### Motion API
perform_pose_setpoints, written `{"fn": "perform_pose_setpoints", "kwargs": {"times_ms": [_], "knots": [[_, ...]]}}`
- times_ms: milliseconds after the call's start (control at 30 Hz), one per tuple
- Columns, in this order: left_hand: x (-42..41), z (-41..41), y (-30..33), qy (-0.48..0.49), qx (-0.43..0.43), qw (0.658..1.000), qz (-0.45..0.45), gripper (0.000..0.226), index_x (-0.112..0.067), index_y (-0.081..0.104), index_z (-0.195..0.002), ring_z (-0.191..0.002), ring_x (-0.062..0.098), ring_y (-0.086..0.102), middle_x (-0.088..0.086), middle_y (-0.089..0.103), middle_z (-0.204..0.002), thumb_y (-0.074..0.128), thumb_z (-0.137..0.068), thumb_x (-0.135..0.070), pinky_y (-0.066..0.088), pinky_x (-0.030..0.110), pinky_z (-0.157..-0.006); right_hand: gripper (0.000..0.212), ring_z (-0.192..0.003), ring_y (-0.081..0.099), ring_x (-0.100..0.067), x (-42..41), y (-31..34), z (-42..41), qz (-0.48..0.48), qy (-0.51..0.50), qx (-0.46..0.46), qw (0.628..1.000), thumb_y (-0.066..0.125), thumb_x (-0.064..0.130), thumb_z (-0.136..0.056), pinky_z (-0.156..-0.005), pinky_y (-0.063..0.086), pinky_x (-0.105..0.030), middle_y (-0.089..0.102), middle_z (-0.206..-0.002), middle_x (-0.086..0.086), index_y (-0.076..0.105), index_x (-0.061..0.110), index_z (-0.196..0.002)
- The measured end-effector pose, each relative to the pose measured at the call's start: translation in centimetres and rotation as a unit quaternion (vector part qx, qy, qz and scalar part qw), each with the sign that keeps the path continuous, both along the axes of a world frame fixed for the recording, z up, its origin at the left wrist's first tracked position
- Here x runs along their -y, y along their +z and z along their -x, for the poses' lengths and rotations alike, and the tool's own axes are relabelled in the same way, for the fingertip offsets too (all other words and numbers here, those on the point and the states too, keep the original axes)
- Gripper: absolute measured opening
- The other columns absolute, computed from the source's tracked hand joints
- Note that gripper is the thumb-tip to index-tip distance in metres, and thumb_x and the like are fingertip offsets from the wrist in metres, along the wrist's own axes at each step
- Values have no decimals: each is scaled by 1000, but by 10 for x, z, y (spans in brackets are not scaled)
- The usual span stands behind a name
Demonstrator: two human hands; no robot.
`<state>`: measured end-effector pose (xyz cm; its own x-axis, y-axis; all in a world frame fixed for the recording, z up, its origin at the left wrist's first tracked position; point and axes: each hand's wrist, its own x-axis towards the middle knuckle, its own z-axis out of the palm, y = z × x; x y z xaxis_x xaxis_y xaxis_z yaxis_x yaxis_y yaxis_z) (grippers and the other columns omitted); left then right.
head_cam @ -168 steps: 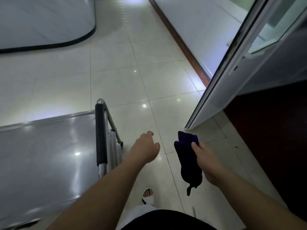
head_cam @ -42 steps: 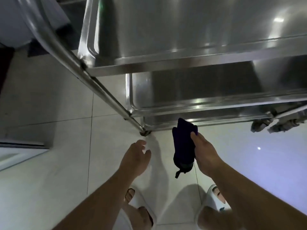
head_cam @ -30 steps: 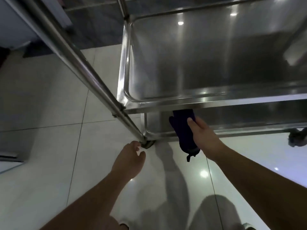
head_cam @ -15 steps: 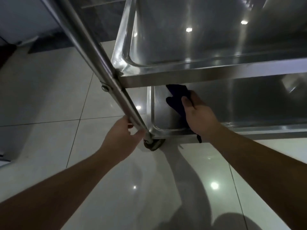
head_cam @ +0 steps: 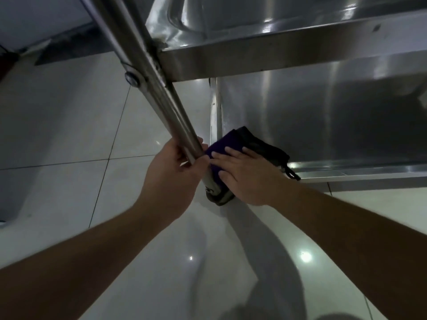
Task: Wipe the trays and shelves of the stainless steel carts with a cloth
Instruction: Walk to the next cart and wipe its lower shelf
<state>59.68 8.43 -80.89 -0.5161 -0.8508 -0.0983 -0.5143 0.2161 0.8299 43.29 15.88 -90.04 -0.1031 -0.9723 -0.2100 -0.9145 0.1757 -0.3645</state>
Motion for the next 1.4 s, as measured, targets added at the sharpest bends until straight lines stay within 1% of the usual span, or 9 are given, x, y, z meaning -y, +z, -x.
{"fn": "perform_pose_setpoints", "kwargs": {"times_ms": [200, 300, 433, 533, 700, 800, 933, 1167, 1400], "knots": [[0, -2, -3, -4, 11, 1000, 24, 21, -31, 66, -115, -91, -9, 65, -16, 71, -102, 70, -94, -25, 47, 3, -67, 53, -159, 4, -19, 71, -12, 37, 6, -46, -21, 999, 17, 43, -111, -128, 2, -47, 8, -172, 15, 17, 36, -164], [0, -3, -3, -12, 12, 999, 29, 19, -34, 65, -109, -95, -9, 66, -17, 73, -103, 70, -94, -24, 46, 1, -70, 56, -158, 4, -35, 105, -14, 69, -15, -143, -61, 988, 22, 42, -110, -126, 5, -54, 6, -173, -5, 16, 29, -164], [1, -3, -1, -23, 12, 1000, 9, 20, -30, 65, -112, -98, -15, 64, -19, 73, -104, 69, -95, -22, 44, -1, -72, 58, -158, -6, -35, 136, -12, 97, -88, -265, -41, 959, 24, 40, -109, -127, -1, -55, -4, -174, -3, 10, 28, -164], [2, -3, 0, -34, 25, 999, 15, 19, -32, 64, -112, -98, -18, 62, -21, 72, -103, 69, -95, -25, 42, -3, -72, 56, -158, -5, -36, 150, -8, 84, -67, -204, -55, 975, 26, 37, -110, -126, 2, -58, 0, -174, 1, 13, 28, -164], [2, -4, -2, -33, 20, 999, 13, 19, -35, 65, -108, -97, -17, 63, -23, 73, -100, 71, -94, -24, 42, -3, -71, 47, -158, 4, -39, 169, -12, 51, -67, 51, -169, 982, 33, 29, -109, -121, 17, -66, 16, -172, 2, 36, 27, -156], [2, -5, -3, -30, 21, 999, 14, 19, -34, 67, -108, -97, -17, 63, -24, 73, -99, 71, -92, -24, 42, -3, -71, 42, -156, 17, -35, 166, -7, 53, -72, 93, -199, 973, 34, 22, -112, -122, 24, -58, 31, -167, 1, 42, 21, -153], [1, -4, -2, -27, 13, 999, 26, 20, -33, 68, -108, -97, -15, 64, -25, 73, -99, 71, -92, -21, 42, -2, -73, 52, -157, 10, -36, 157, 5, 93, -71, -69, -80, 992, 32, 29, -110, -126, 14, -54, 15, -172, -4, 28, 17, -161], [2, -1, -1, -30, 9, 999, 36, 19, -32, 66, -108, -93, -16, 64, -23, 73, -98, 71, -93, -21, 42, -3, -72, 61, -158, -6, -39, 52, -9, 201, -110, -364, -55, 923, 17, 41, -107, -126, 5, -53, -6, -174, -2, 5, 29, -165], [0, -2, -4, -22, 4, 999, 46, 20, -31, 66, -109, -89, -16, 65, -28, 72, -95, 71, -93, -20, 41, -3, -69, 64, -158, 7, -35, 25, -14, 143, -55, -269, -52, 960, 16, 45, -102, -127, 11, -51, 8, -173, -1, 18, 29, -164]]}}
